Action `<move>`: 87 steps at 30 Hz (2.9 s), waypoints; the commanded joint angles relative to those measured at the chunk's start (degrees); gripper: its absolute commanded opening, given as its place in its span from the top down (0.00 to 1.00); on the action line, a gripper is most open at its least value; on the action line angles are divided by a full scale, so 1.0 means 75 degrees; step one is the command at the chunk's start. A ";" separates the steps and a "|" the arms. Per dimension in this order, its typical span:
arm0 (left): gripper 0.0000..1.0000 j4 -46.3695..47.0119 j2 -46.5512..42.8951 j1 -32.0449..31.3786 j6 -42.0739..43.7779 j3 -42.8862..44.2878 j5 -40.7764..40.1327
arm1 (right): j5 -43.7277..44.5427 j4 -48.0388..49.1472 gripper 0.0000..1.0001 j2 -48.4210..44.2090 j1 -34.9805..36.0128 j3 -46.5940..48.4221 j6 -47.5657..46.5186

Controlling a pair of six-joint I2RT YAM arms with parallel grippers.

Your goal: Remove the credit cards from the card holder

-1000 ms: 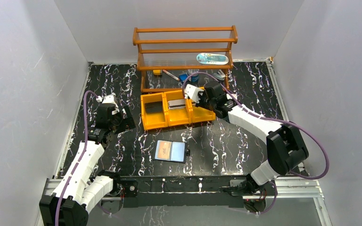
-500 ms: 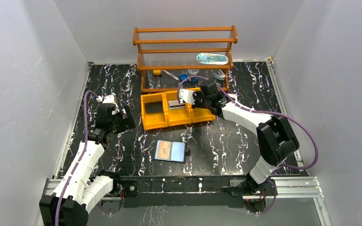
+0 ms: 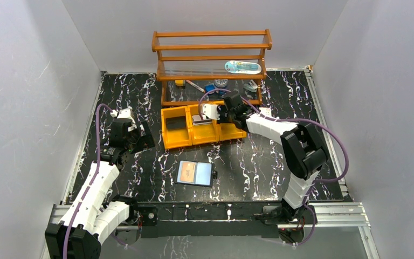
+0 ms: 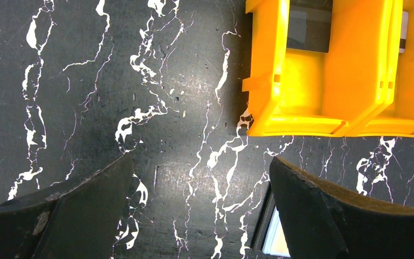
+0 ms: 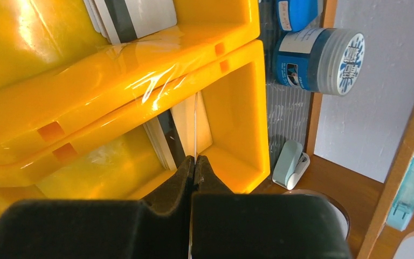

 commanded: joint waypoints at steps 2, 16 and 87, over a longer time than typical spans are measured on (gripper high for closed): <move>0.02 0.0044 -0.0195 0.0027 0.0109 -0.0009 0.0067 | 0.0045 0.0513 1.00 0.0228 -0.0095 0.0371 -0.0340; 0.02 0.0047 -0.0159 0.0027 0.0132 -0.0031 0.0039 | 0.0042 0.1131 0.92 0.0897 -0.0171 0.0424 -0.0434; 0.02 -0.0047 -0.0391 0.0033 0.0087 -0.0017 -0.0297 | 0.2664 -0.1637 0.14 -0.2464 0.1891 -0.0491 1.3892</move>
